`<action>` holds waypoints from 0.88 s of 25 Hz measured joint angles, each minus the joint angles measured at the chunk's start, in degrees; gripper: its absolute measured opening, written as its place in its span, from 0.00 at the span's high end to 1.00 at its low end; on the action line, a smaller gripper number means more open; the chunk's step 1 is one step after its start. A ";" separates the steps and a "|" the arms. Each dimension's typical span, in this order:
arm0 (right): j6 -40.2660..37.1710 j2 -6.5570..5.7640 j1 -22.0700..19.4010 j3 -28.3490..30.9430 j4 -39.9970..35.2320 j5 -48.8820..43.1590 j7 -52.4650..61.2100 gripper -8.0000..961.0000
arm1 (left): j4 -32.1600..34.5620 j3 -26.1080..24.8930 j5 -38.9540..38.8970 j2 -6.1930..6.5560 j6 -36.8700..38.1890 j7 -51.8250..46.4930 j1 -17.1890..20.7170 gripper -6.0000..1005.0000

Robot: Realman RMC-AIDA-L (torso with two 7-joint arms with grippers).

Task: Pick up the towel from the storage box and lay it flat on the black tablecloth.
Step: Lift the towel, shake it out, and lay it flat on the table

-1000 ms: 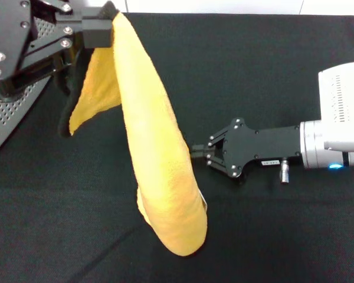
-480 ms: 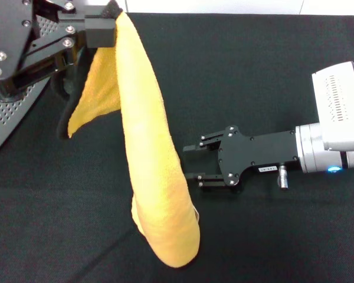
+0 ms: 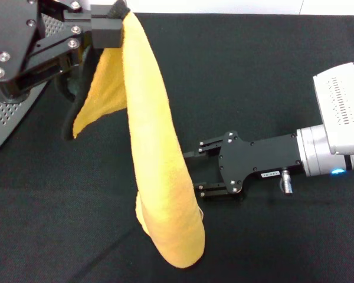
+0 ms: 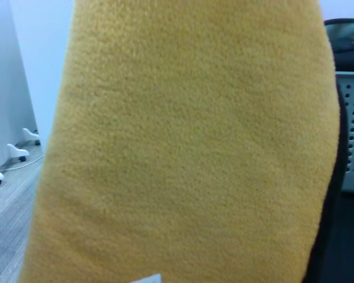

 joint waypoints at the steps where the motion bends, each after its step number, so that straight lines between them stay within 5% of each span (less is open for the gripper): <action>1: 0.00 0.04 0.10 0.06 0.00 -0.20 -0.04 0.44 | 0.00 0.17 -0.25 0.03 0.02 -0.01 0.00 0.96; 22: -6.10 -0.20 0.37 0.15 -0.21 -1.93 -2.57 0.53 | 0.29 1.69 -3.23 0.35 0.53 -0.37 0.52 0.96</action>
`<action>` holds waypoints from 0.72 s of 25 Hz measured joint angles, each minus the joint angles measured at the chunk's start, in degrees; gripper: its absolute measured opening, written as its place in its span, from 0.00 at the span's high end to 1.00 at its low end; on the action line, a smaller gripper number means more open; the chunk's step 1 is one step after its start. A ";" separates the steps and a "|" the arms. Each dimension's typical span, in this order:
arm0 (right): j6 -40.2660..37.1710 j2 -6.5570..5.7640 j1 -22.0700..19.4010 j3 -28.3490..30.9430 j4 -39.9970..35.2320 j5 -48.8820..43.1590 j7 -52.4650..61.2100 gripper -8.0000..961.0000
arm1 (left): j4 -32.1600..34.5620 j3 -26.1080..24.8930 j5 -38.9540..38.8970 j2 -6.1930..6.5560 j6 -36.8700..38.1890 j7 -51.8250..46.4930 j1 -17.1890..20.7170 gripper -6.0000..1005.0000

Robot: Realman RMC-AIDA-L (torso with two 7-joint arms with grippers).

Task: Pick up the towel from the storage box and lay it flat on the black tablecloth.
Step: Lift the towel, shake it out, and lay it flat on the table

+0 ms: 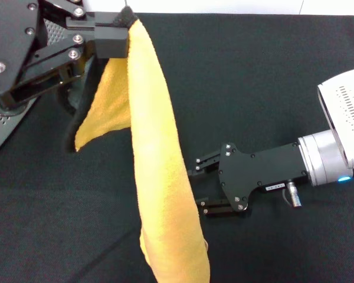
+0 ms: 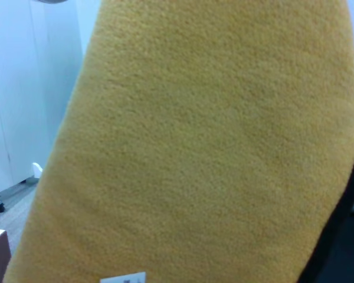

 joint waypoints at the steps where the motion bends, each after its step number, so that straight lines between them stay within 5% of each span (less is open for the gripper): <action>1: -0.19 0.00 0.00 -0.03 -0.01 -0.02 0.00 0.53 | 0.00 -0.04 0.00 0.00 0.00 0.04 0.03 0.96; 9: -1.24 -0.13 -0.58 0.15 -0.04 -0.07 -1.30 0.56 | -0.23 -0.16 -0.06 -0.12 -0.01 0.21 0.24 0.96; 18: -0.88 0.46 -0.78 0.16 0.14 -0.71 -3.53 0.85 | 0.00 -1.30 -0.14 -0.48 -0.01 0.24 0.34 0.96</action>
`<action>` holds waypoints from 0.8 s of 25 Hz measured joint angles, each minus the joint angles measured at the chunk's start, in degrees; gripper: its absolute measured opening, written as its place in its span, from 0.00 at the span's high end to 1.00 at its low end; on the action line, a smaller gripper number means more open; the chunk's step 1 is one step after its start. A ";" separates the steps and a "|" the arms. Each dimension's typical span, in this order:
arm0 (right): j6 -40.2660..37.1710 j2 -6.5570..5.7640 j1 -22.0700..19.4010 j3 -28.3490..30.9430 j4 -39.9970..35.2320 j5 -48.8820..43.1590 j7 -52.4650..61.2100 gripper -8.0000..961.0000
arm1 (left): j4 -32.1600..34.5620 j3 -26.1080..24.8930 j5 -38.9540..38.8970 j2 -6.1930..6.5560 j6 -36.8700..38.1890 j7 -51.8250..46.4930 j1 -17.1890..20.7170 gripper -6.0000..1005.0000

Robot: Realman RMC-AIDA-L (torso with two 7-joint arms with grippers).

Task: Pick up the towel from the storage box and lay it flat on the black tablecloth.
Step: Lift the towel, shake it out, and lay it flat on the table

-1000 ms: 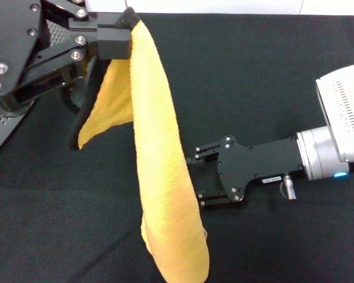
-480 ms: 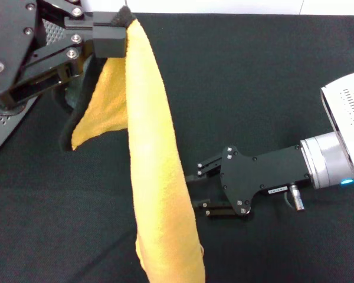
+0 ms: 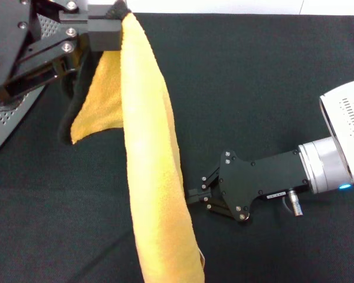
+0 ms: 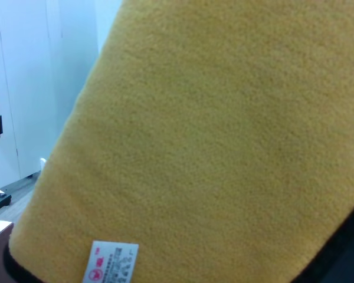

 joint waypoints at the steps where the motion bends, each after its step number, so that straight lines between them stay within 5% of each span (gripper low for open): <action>1: 0.01 0.05 -0.06 0.04 0.00 0.01 -0.22 0.88 | 0.00 -0.13 -0.01 -0.01 0.00 0.03 0.01 0.96; 5: 0.17 0.18 -0.94 1.90 -0.27 0.09 -1.03 0.99 | -0.36 -0.24 0.26 0.00 0.00 0.08 0.23 0.96; 20: 3.27 -0.49 -3.27 10.89 -2.62 -0.02 -2.19 0.99 | -3.16 -0.21 3.92 -0.23 0.00 2.24 2.96 0.95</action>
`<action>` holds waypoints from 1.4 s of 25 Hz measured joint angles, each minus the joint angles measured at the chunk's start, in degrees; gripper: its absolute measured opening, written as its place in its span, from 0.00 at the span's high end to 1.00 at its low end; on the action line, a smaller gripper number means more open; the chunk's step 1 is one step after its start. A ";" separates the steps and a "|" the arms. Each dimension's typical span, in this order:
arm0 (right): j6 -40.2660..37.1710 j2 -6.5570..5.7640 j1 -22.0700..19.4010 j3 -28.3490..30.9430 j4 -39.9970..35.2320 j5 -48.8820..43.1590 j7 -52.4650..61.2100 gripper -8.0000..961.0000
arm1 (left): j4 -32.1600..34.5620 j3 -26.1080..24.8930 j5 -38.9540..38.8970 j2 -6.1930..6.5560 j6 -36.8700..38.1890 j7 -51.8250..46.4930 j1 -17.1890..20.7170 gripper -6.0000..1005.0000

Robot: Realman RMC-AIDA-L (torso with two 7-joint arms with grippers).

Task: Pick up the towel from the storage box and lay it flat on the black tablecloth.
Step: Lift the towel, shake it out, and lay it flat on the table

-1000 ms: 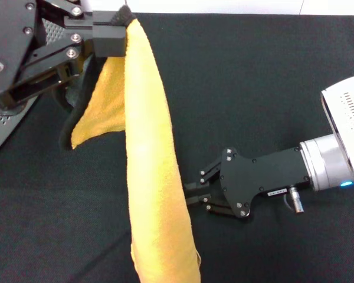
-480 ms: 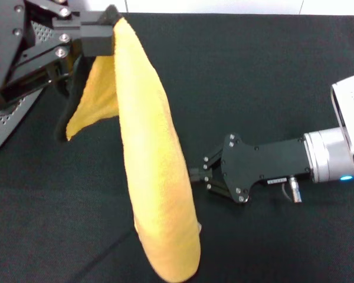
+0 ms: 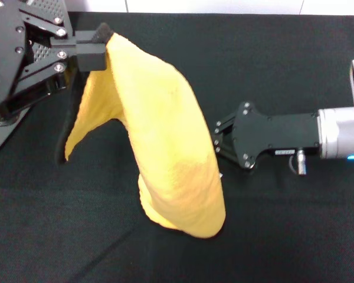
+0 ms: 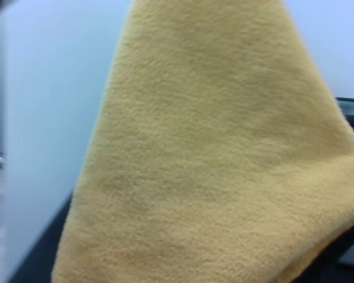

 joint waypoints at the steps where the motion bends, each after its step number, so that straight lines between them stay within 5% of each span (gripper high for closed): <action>1: 0.81 -0.27 -0.80 0.32 -1.22 0.00 0.12 0.99 | -0.59 0.00 0.25 -0.08 0.00 0.35 0.10 0.95; 14: 11.46 -2.51 -4.40 2.80 -11.03 -0.14 2.69 0.99 | -8.86 0.35 0.87 -0.20 0.09 5.24 1.66 0.95; 20: 13.27 -2.89 -6.06 3.89 -18.84 -1.93 4.70 0.99 | -18.99 1.14 4.28 -1.09 0.16 12.10 1.75 0.95; 28: 15.09 -1.56 -7.00 5.29 -26.20 -4.64 5.65 0.99 | -37.17 0.57 5.68 -0.33 -0.33 25.60 1.73 0.91; 35: 21.33 0.26 -11.13 5.66 -38.06 -8.17 5.70 0.99 | -41.20 -0.46 5.69 -0.04 -0.42 28.68 2.22 0.87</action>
